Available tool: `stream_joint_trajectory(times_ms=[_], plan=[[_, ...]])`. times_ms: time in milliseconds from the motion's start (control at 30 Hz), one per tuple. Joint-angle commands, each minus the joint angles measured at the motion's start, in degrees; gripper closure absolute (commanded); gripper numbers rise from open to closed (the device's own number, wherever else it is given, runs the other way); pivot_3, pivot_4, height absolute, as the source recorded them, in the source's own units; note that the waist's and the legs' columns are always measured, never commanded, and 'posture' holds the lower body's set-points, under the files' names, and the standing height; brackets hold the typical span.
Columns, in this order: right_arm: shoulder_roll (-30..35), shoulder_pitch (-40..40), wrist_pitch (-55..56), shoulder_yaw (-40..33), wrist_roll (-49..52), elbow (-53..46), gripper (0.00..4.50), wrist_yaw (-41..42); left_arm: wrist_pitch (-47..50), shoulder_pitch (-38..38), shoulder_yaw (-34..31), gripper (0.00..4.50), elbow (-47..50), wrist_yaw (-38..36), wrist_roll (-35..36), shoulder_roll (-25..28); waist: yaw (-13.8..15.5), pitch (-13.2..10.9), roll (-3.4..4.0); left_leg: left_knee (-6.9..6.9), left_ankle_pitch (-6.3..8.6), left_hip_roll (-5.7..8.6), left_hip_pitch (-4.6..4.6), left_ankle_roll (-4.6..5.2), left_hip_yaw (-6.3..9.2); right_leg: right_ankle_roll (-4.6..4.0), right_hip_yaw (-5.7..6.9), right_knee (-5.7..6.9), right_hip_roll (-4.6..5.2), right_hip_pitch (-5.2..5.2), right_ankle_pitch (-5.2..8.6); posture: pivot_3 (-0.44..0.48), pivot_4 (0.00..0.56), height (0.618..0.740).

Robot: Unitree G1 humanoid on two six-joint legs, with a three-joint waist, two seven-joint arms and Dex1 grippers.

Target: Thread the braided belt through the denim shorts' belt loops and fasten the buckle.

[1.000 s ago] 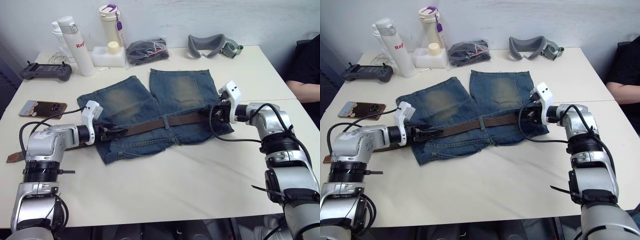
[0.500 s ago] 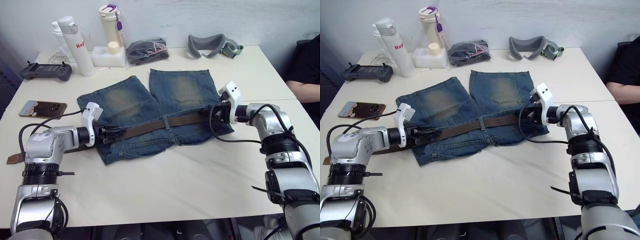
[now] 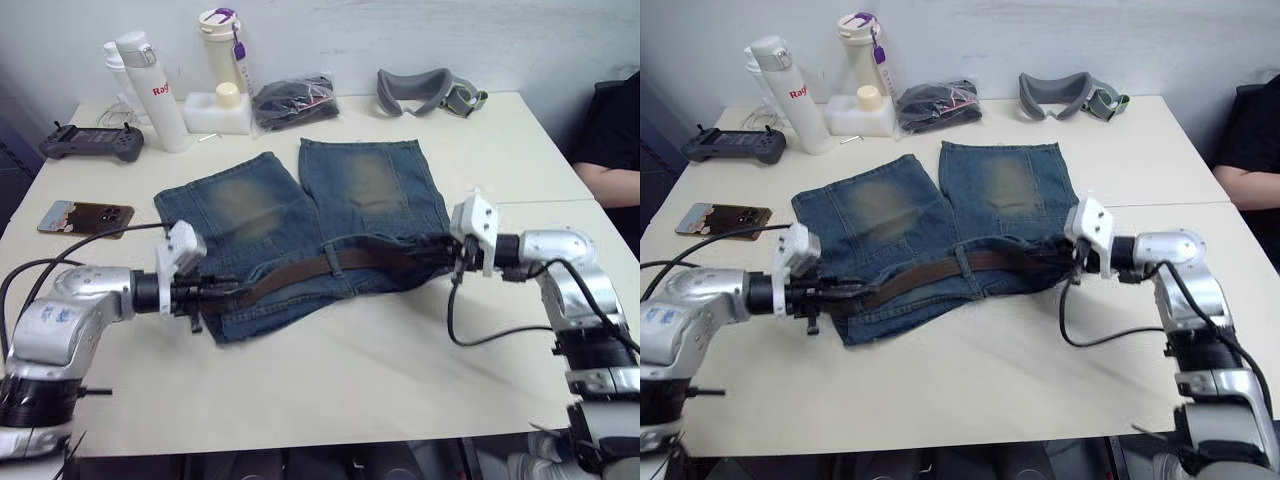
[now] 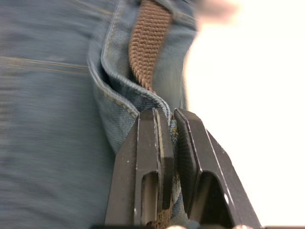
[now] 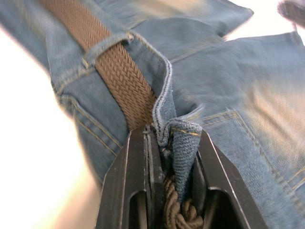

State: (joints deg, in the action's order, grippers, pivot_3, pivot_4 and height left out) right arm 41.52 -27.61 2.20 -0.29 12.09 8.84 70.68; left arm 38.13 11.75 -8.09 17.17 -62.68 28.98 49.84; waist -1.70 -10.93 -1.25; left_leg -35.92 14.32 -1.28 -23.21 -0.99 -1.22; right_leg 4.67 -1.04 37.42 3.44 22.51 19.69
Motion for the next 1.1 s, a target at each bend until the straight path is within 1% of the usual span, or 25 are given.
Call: stream_joint_trajectory(times_ms=[33,100,133,167,233,300,333,367,433,467,533,567,633,667,700,733,767,800,833,867,933,967,1033,1067,1100], plan=[[1.05,8.33,22.28,-5.6,-0.84,-0.23,4.18,-1.04,-10.18,-7.08,-3.63,4.5,6.17,-4.58,-0.93,1.82,0.07,0.0,0.0,0.02,0.03,-0.02,0.02,0.03,0.01,-0.01,0.01,-0.04,0.0,-0.06,0.0,0.0,0.15,0.74],[1.63,13.53,34.47,-7.23,-1.49,2.17,4.18,-1.15,-14.83,-12.61,-3.87,4.5,8.03,-6.91,-2.88,3.36,0.08,0.0,0.0,0.02,0.08,-0.02,0.06,0.06,-0.02,-0.04,0.0,-0.1,0.02,-0.11,0.02,0.0,0.15,0.74],[1.94,15.44,38.65,-7.69,-1.36,3.17,4.18,-1.15,-15.96,-14.98,-4.01,4.5,8.76,-7.88,-3.2,4.06,0.08,0.0,0.0,0.01,0.08,-0.02,0.06,0.06,-0.04,-0.04,-0.03,-0.08,0.02,-0.09,0.02,0.0,0.15,0.74],[2.44,17.19,43.81,-7.86,-1.33,4.42,4.18,-0.96,-15.32,-17.0,-4.56,4.5,9.56,-8.01,-2.06,4.07,0.06,0.0,0.0,0.0,0.08,-0.04,0.09,0.06,-0.05,-0.05,-0.04,-0.08,0.01,-0.13,0.03,0.0,0.15,0.74],[3.94,21.28,53.6,-7.87,-0.32,7.51,4.18,-0.22,-17.99,-21.93,-4.87,4.5,10.26,-9.39,-2.45,4.29,-0.06,0.0,0.0,0.01,0.08,-0.04,0.18,0.08,-0.13,-0.08,-0.12,-0.03,0.01,-0.15,0.04,0.0,0.15,0.74],[6.21,24.58,58.96,-5.75,0.99,8.9,4.18,1.04,-21.7,-25.94,-4.34,4.5,10.04,-10.46,-4.65,4.74,-0.1,-0.12,-0.03,0.02,0.1,-0.1,0.41,0.12,-0.23,-0.13,-0.21,-0.02,-0.02,-0.3,0.07,0.0,0.15,0.74],[7.48,26.41,60.73,-4.29,1.99,9.02,4.18,1.73,-23.58,-28.01,-3.51,4.5,9.76,-11.17,-6.32,5.5,-0.1,-0.16,-0.04,0.12,0.11,-0.13,0.89,0.14,-0.34,-0.27,-0.31,-0.05,-0.04,-0.69,0.15,0.0,0.15,0.74],[8.43,27.65,62.05,-3.18,2.75,9.17,4.18,2.09,-24.97,-29.44,-2.92,4.5,9.54,-11.67,-7.48,6.05,-0.05,-0.17,-0.06,0.23,0.12,-0.15,1.16,0.14,-0.37,-0.55,-0.33,-0.15,-0.04,-0.96,0.3,0.0,0.15,0.74],[10.25,29.2,64.89,-2.21,3.88,10.26,3.16,1.56,-27.15,-31.9,-1.93,4.5,9.65,-12.79,-9.27,7.75,0.02,-0.24,-0.18,0.47,0.13,-0.21,1.68,0.14,-0.5,-1.26,-0.48,-0.35,-0.06,-1.4,0.69,0.0,0.15,0.74],[11.35,29.21,66.53,-2.15,4.23,12.14,2.93,1.36,-25.97,-31.9,-2.34,4.5,10.1,-12.6,-7.72,7.83,0.01,-0.26,-0.2,0.66,0.13,-0.23,2.02,0.14,-0.59,-1.3,-0.58,-0.52,-0.07,-1.72,0.71,0.0,0.15,0.74],[13.35,28.68,69.1,-1.58,5.28,16.08,1.94,1.33,-23.94,-31.58,-3.07,3.47,10.39,-12.8,-5.05,8.27,-0.01,-0.29,-0.2,0.7,0.2,-0.24,2.26,0.21,-0.73,-1.35,-0.72,-0.7,-0.05,-1.96,0.74,0.0,0.15,0.74],[14.26,27.94,70.48,-1.53,5.89,18.81,1.47,1.33,-23.13,-31.26,-3.36,3.13,9.87,-13.16,-3.91,8.35,-0.05,-0.28,-0.21,0.7,0.22,-0.26,2.25,0.25,-0.78,-1.36,-0.79,-0.83,-0.04,-1.98,0.74,0.0,0.15,0.74],[15.87,26.47,73.17,-1.24,6.9,23.74,0.61,1.55,-21.51,-30.88,-4.31,2.31,9.03,-14.34,-1.36,8.5,-0.1,-0.3,-0.29,0.69,0.27,-0.29,2.28,0.33,-0.81,-1.35,-0.82,-0.91,-0.03,-2.06,0.74,0.0,0.15,0.74],[16.68,25.46,74.32,-1.41,7.48,27.14,0.15,1.97,-19.37,-31.01,-5.5,1.85,9.17,-15.35,1.08,9.04,-0.11,-0.31,-0.29,0.69,0.28,-0.28,2.26,0.35,-0.83,-1.35,-0.83,-0.92,-0.02,-2.04,0.73,0.0,0.15,0.74],[17.28,24.31,75.01,-1.74,7.71,30.24,0.0,2.2,-16.4,-31.3,-7.01,1.52,9.64,-16.34,4.17,9.79,-0.12,-0.31,-0.3,0.69,0.28,-0.28,2.26,0.36,-0.83,-1.34,-0.83,-0.93,-0.02,-2.03,0.73,0.0,0.15,0.74],[17.72,23.09,75.67,-1.85,7.95,33.0,0.0,2.28,-13.32,-31.54,-8.55,1.07,10.07,-17.12,7.26,10.5,-0.12,-0.32,-0.31,0.69,0.31,-0.28,2.25,0.37,-0.85,-1.34,-0.83,-0.95,-0.02,-2.02,0.73,0.0,0.15,0.74],[18.06,21.5,75.75,-2.28,7.83,35.93,0.0,2.04,-8.79,-31.63,-10.93,0.73,10.28,-18.0,11.85,11.62,-0.21,-0.32,-0.32,0.69,0.32,-0.3,2.26,0.37,-0.84,-1.33,-0.81,-0.94,-0.03,-2.01,0.73,0.0,0.15,0.74],[18.39,19.12,75.38,-2.86,7.63,39.2,0.0,1.78,-4.15,-30.94,-13.85,0.26,9.51,-18.71,16.71,12.8,-0.26,-0.33,-0.3,0.69,0.33,-0.33,2.26,0.35,-0.84,-1.33,-0.79,-0.93,-0.06,-2.0,0.73,0.0,0.15,0.74],[18.68,16.85,75.09,-3.27,7.38,42.12,0.0,1.7,0.18,-30.23,-16.43,0.02,8.36,-19.31,20.82,14.07,-0.36,-0.35,-0.29,0.69,0.33,-0.35,2.26,0.35,-0.84,-1.32,-0.77,-0.92,-0.06,-1.98,0.73,0.0,0.15,0.74],[18.8,14.51,73.73,-3.81,7.25,44.62,0.0,1.47,3.23,-29.84,-18.42,0.02,7.19,-20.26,23.23,15.3,-0.42,-0.38,-0.23,0.68,0.32,-0.36,2.29,0.34,-0.84,-1.32,-0.77,-0.87,-0.08,-1.98,0.72,0.0,0.15,0.74],[17.86,9.9,69.82,-4.43,8.68,44.7,0.0,0.97,4.2,-28.76,-19.73,0.02,5.07,-20.75,23.19,16.03,-0.76,-0.45,-0.09,0.65,0.3,-0.36,2.33,0.3,-0.84,-1.32,-0.78,-0.8,-0.11,-1.97,0.72,0.0,0.15,0.74],[16.81,6.98,67.6,-3.63,8.99,42.36,0.0,1.0,5.98,-25.78,-19.95,0.02,3.95,-18.23,25.53,15.36,-1.08,-0.52,0.05,0.65,0.3,-0.35,2.39,0.3,-0.86,-1.32,-0.81,-0.78,-0.12,-2.01,0.72,0.0,0.15,0.74],[13.49,-0.08,59.11,-2.28,8.27,37.76,0.0,-1.72,9.25,-17.44,-18.92,0.02,1.76,-11.19,29.8,12.91,-1.48,-0.61,0.1,0.64,0.3,-0.31,2.52,0.29,-0.91,-1.3,-0.87,-0.69,-0.13,-2.09,0.72,0.0,0.15,0.74],[11.98,-3.16,54.61,-1.38,7.17,36.55,0.0,-2.56,10.26,-13.27,-17.73,0.02,0.67,-7.75,30.2,11.46,-1.65,-0.68,0.02,0.62,0.28,-0.35,2.55,0.25,-0.9,-1.29,-0.88,-0.6,-0.17,-2.09,0.71,0.0,0.15,0.74],[10.81,-5.97,49.9,0.14,5.2,35.6,0.0,-2.57,10.2,-9.53,-15.73,0.02,-0.25,-3.84,27.97,9.85,-1.73,-0.73,0.0,0.59,0.28,-0.38,2.58,0.15,-0.9,-1.25,-0.9,-0.5,-0.24,-2.07,0.69,0.0,0.15,0.74]])
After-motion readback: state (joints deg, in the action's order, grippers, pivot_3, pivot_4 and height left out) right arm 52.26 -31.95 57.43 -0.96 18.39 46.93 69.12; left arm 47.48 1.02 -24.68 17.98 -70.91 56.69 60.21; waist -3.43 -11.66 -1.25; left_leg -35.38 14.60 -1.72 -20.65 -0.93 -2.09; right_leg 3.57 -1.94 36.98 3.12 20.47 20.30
